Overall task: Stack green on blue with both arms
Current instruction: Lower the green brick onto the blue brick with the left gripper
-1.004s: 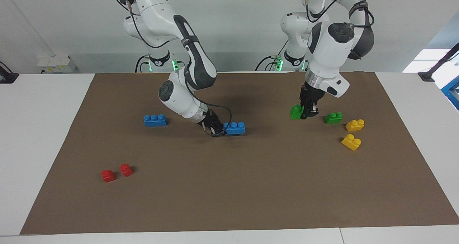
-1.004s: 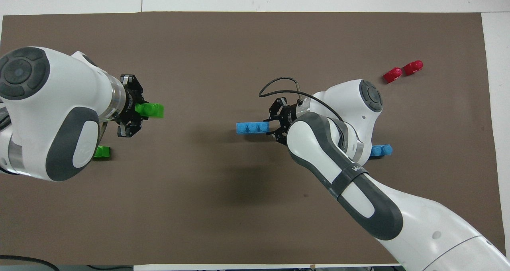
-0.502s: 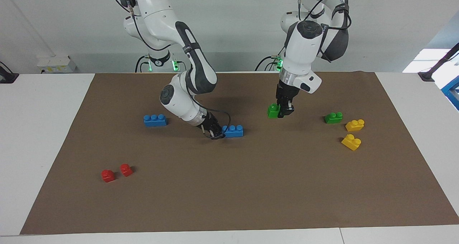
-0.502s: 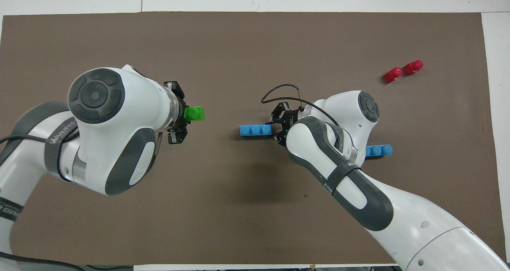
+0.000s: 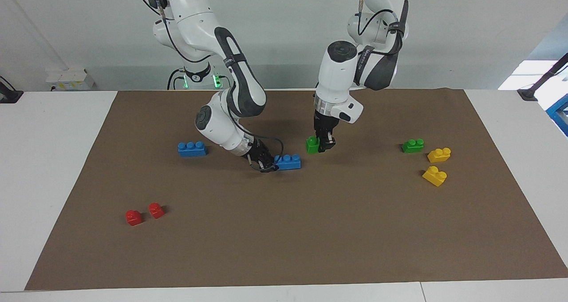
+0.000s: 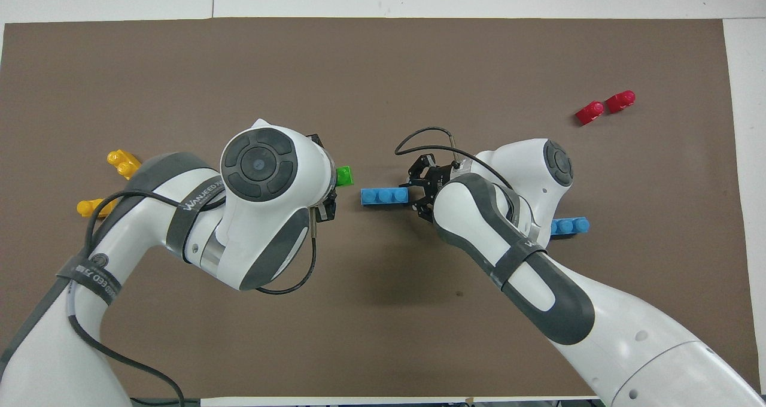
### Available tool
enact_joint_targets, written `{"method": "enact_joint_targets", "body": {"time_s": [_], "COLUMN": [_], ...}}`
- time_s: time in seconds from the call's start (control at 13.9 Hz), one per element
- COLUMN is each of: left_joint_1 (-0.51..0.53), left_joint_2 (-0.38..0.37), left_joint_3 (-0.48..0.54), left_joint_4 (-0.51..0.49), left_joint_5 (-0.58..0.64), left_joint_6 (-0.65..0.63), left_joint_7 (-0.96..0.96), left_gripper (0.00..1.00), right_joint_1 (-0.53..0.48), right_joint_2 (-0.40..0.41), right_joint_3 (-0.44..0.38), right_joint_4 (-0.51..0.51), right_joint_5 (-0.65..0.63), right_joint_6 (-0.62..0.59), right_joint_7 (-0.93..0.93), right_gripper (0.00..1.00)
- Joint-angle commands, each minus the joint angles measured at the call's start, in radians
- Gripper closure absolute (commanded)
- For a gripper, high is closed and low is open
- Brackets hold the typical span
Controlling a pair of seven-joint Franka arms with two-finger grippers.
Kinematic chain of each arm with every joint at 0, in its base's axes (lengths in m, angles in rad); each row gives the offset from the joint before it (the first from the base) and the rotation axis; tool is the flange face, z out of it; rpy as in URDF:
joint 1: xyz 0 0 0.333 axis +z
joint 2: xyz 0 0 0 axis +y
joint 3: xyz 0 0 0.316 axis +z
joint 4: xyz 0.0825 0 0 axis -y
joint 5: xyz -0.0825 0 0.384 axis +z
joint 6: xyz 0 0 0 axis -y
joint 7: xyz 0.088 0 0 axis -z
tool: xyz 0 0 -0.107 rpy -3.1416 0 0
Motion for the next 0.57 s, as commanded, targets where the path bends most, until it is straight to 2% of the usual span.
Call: {"method": "enact_joint_targets", "body": {"time_s": [0.0,0.29,0.5], "left_joint_1": [-0.052,-0.112,-0.123], "left_joint_2": [0.050,0.147,0.168], "left_joint_3": [0.016,0.018,0.016], "left_joint_4": [0.050,0.119,0.128], "left_joint_5": [0.030,0.107,0.119], "left_joint_6": [-0.005,-0.038,-0.036], "left_joint_7": [-0.078,-0.164,-0.184], "left_gripper": [1.00,1.00,1.00], "right_joint_1": [0.000,0.001,0.001], "right_joint_2": [0.014,0.015,0.015], "right_joint_3": [0.008,0.008,0.008], "right_joint_4": [-0.025,-0.031,-0.031], "right_joint_5": [0.029,0.027,0.027], "right_joint_6": [0.052,0.071,0.072], "right_joint_7": [-0.045,-0.045,-0.046], "right_gripper": [1.00,1.00,1.00]}}
